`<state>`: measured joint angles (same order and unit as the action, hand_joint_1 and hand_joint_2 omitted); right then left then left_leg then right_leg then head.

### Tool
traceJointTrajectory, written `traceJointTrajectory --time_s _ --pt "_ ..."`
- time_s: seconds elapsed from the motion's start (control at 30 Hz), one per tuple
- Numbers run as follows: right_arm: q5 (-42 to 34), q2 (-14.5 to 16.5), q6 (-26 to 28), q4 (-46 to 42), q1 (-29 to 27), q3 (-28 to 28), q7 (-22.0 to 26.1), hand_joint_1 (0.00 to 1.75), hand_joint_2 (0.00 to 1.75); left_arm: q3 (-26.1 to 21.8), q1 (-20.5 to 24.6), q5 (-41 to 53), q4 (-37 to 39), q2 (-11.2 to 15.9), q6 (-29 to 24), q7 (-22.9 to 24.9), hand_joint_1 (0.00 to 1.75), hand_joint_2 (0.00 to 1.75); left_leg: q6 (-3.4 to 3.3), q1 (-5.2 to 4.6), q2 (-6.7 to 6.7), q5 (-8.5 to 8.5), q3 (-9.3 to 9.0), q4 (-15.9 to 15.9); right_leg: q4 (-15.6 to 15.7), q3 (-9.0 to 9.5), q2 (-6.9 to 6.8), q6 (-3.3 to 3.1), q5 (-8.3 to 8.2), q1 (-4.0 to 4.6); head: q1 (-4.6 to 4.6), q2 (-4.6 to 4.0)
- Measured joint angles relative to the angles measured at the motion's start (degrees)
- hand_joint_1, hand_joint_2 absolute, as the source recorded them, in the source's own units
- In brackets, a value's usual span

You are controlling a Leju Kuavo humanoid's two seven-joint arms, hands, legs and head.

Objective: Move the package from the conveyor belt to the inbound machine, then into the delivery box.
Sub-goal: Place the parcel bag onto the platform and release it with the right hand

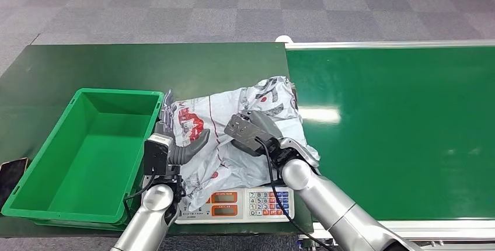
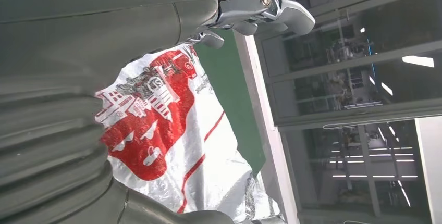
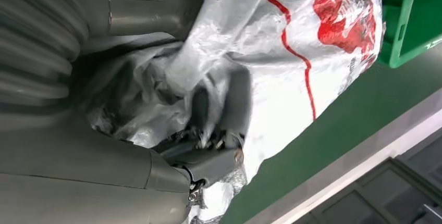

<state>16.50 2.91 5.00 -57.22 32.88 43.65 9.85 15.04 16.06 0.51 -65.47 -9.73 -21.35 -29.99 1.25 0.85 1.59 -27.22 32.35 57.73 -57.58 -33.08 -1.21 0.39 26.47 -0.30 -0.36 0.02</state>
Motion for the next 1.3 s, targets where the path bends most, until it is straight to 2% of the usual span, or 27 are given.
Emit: traceJointTrajectory --time_s 0.27,0.63,0.93,1.07,1.3 --pt "-1.84 -1.12 2.01 -0.56 -0.10 -0.97 0.36 0.00 1.75 0.00 0.03 0.33 0.16 0.15 -0.01 -0.22 0.00 1.75 0.00 0.00 0.00 0.00 0.00 0.01 0.00 0.00 0.00 0.00 0.00 0.00 0.00 0.00" --pt "-6.40 -4.40 2.22 -6.39 -2.62 -9.04 0.47 0.00 1.75 0.66 0.33 2.84 -1.49 1.21 0.72 1.13 0.00 1.75 0.00 -0.02 0.01 0.00 0.01 0.02 0.00 -0.01 0.01 0.00 -0.01 -0.01 -0.01 0.00" --pt "-12.97 -4.76 2.66 -6.81 -5.71 -14.21 5.79 0.00 1.75 2.59 3.10 6.71 -2.43 2.44 3.56 4.24 0.00 1.75 0.00 -0.02 0.00 0.00 0.01 0.02 0.00 0.00 0.00 0.01 -0.01 -0.01 0.01 0.00" --pt "-14.07 -4.73 0.22 -6.82 -6.70 -15.67 6.07 0.00 1.75 2.72 4.12 6.58 -2.46 2.90 4.28 4.73 0.00 1.75 0.00 -0.02 0.00 0.00 0.02 0.02 0.00 0.00 0.00 0.00 -0.02 -0.01 0.00 0.00" --pt "-12.66 -4.63 -0.76 -6.51 -6.65 -16.39 6.05 0.00 1.75 2.83 4.16 6.58 -2.97 3.19 4.31 4.64 0.00 1.75 0.00 -0.02 -0.01 0.00 0.04 0.02 0.00 0.00 -0.01 0.00 -0.01 -0.01 0.00 0.00"
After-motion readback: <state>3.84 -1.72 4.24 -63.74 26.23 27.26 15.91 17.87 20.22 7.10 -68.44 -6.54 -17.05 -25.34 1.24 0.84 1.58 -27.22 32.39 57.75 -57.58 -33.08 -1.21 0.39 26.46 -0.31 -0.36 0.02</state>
